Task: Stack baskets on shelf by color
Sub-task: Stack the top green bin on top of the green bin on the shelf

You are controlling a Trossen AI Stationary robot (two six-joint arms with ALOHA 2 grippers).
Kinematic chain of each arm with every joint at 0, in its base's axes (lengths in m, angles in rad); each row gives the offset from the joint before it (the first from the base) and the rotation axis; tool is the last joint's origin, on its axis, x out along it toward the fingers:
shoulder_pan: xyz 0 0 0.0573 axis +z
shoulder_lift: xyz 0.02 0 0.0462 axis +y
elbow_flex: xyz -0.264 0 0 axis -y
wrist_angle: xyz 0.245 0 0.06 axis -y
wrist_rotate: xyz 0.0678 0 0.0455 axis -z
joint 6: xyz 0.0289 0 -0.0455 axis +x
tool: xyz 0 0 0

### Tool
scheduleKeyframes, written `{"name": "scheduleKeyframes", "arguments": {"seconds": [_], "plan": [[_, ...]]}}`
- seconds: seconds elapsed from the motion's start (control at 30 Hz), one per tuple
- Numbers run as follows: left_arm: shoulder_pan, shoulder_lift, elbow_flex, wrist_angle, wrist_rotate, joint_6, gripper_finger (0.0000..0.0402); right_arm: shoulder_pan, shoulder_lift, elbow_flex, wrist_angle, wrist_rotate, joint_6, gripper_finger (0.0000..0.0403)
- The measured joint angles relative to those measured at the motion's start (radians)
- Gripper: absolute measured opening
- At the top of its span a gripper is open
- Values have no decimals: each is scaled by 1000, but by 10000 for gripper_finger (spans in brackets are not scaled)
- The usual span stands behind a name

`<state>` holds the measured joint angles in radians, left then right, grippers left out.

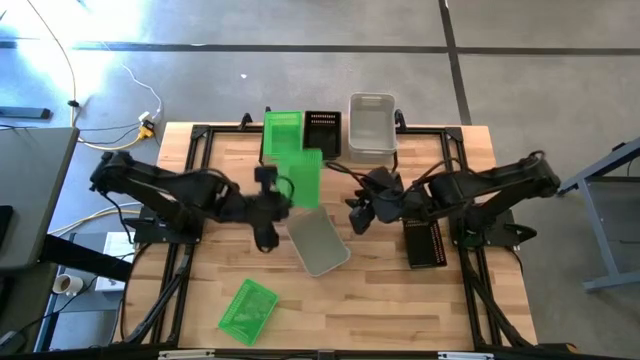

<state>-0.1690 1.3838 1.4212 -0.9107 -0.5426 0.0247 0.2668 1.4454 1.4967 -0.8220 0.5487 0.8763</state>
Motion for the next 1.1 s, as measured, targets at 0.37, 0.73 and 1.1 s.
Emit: {"name": "scheduleKeyframes", "arguments": {"seconds": [0.37,0.73,1.1], "plan": [[234,-116,0,-42,-12,197,1,-55,-26,0,-21,-4,-148,151],[477,-110,0,-89,170,346,1,-112,-49,0,-53,-47,-230,151],[641,-48,0,-69,330,409,1,-156,-67,0,-97,-57,-285,151]]}}
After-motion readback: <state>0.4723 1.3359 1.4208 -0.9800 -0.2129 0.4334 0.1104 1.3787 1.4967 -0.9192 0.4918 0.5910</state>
